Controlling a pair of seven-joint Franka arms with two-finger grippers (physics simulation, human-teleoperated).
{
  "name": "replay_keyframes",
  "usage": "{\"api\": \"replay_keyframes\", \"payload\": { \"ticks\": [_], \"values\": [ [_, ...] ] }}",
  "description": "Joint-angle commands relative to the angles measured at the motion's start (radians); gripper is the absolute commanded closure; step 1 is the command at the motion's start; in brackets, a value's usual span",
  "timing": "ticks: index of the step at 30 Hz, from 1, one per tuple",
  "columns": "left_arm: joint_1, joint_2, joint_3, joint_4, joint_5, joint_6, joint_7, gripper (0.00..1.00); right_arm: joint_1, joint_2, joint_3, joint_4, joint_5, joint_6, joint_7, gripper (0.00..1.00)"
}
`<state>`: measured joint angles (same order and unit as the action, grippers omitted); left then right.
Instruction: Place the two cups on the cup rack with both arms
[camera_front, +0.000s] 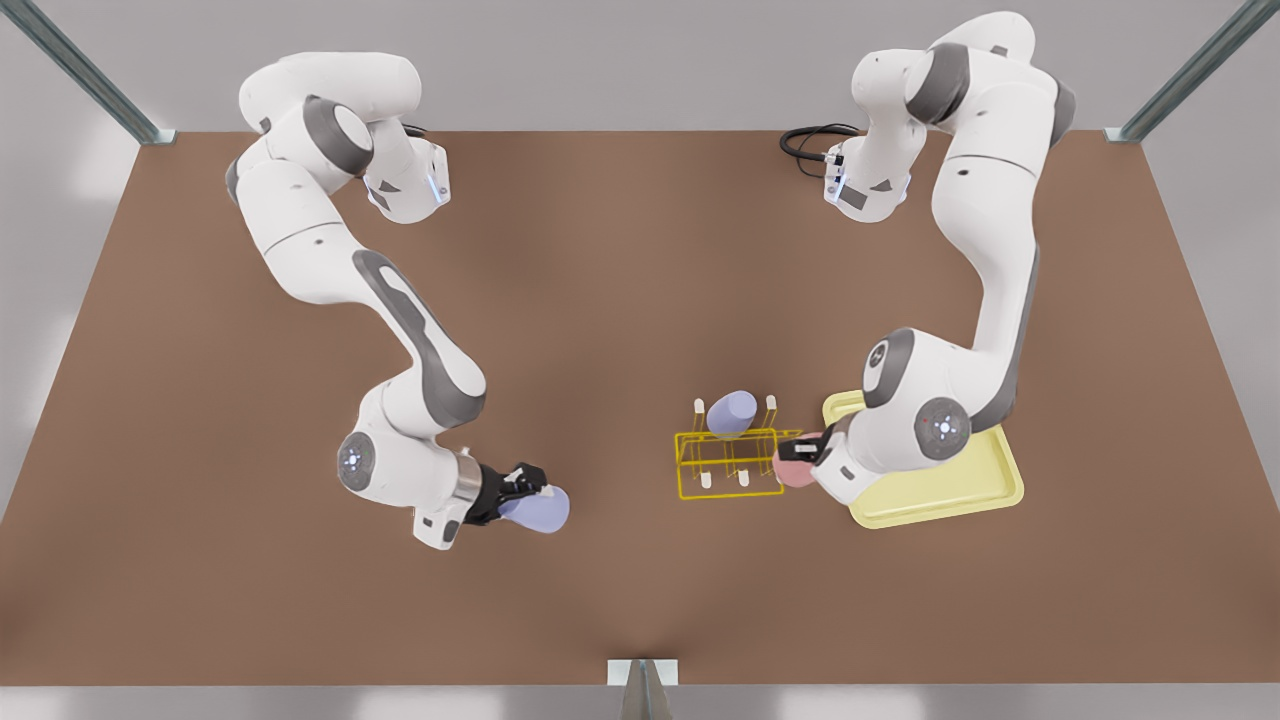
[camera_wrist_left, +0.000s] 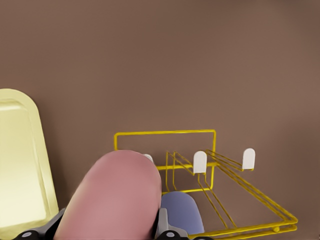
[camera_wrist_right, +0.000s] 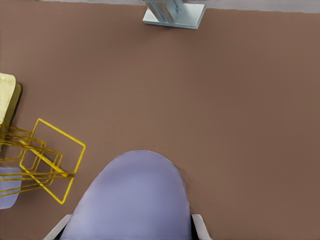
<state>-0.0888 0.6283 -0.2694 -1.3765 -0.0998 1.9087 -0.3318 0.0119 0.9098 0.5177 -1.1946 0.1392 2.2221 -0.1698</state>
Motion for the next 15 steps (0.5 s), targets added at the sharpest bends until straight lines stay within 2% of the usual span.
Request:
{"api": "replay_keyframes", "payload": {
  "ticks": [1,10,11,12,13,15],
  "values": [
    [0.0,0.007,-0.002,0.013,0.0,-0.01,-0.156,0.15,0.023,0.017,0.001,0.027,0.002,0.028,0.193,0.26],
    [-0.012,0.028,-0.019,0.024,0.003,-0.01,-0.193,0.14,0.12,0.063,0.013,0.059,0.056,0.22,0.21,0.25],
    [-0.012,0.03,-0.019,0.024,0.002,-0.008,-0.193,0.13,0.12,0.072,0.036,0.059,0.056,0.228,0.211,0.25],
    [-0.012,0.03,-0.019,0.024,0.002,-0.008,-0.191,0.1,0.12,0.072,0.044,0.059,0.057,0.234,0.211,0.25],
    [-0.011,0.033,-0.019,0.024,0.003,-0.003,-0.19,0.0,0.12,0.073,0.055,0.059,0.077,0.234,0.211,0.25],
    [-0.011,0.031,-0.019,0.024,0.003,-0.003,-0.19,0.0,0.12,0.075,0.076,0.059,0.079,0.246,0.211,0.25]
  ]
}}
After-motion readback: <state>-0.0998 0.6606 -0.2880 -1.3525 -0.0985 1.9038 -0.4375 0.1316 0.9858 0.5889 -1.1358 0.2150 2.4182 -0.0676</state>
